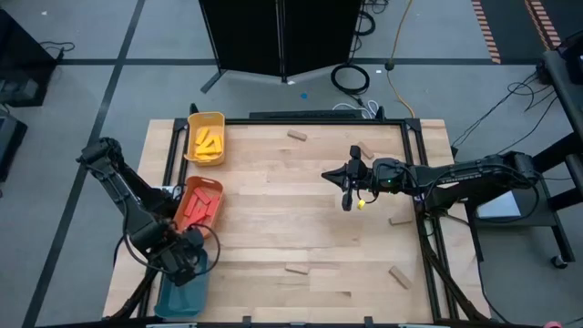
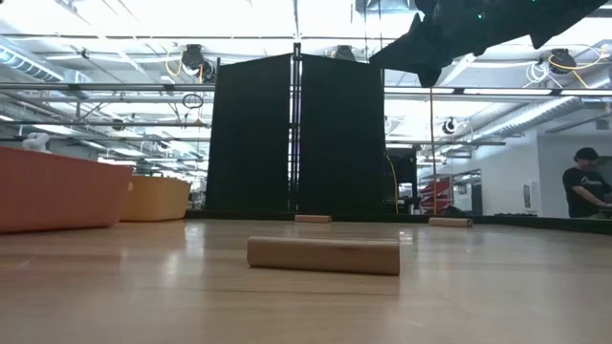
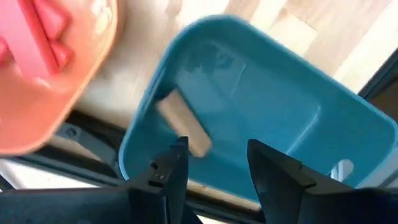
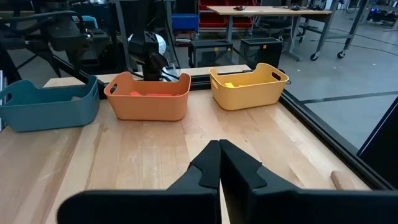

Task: Sort blocks
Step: Put the middle left brown block in the blue bin, then put the top right brown block in the blue bin

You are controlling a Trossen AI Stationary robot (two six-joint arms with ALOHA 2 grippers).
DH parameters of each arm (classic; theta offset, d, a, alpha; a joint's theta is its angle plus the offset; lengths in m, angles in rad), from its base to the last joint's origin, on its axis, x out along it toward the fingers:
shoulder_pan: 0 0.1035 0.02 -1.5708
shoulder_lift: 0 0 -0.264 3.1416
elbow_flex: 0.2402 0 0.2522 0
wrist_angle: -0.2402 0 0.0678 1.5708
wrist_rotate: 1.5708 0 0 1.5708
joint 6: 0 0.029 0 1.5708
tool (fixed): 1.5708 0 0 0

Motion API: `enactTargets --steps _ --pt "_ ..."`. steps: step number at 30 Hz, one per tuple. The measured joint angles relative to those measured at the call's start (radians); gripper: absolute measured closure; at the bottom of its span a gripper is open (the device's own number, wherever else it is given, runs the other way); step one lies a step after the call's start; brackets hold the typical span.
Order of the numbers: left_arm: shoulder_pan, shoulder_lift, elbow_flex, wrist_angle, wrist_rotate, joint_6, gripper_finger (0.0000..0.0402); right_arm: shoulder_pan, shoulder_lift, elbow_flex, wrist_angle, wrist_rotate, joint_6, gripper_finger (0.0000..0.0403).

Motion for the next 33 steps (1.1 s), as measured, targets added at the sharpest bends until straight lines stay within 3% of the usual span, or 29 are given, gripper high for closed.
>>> enactTargets --steps 7,11,15,21,24,29,33 --pt "0.023 0.000 0.000 0.039 -0.237 0.170 0.0240 0.000 0.000 0.000 -0.015 0.000 0.000 0.0403" --pt "0.043 0.000 0.000 0.112 -0.461 0.357 0.0240 0.000 0.000 0.000 -0.021 0.000 0.015 0.0403" --pt "0.113 0.000 0.000 0.305 -0.649 0.645 0.0240 0.000 0.000 0.000 -0.039 0.000 0.025 0.0403" --pt "0.258 0.017 0.001 0.653 -0.668 1.085 0.0240 0.000 0.000 0.000 -0.084 0.005 0.027 0.0403" --pt "0.313 0.053 -0.024 0.842 -0.660 1.221 0.0239 0.000 0.000 0.000 -0.099 0.005 0.027 0.0403" --pt "0.384 0.121 -0.188 1.291 -0.571 1.400 0.0239 -0.019 0.000 0.000 -0.133 0.004 0.027 0.0403" --pt "0.441 0.113 -0.332 1.580 -0.573 1.475 0.0239 -0.059 0.000 0.000 -0.214 0.006 0.078 0.0403"
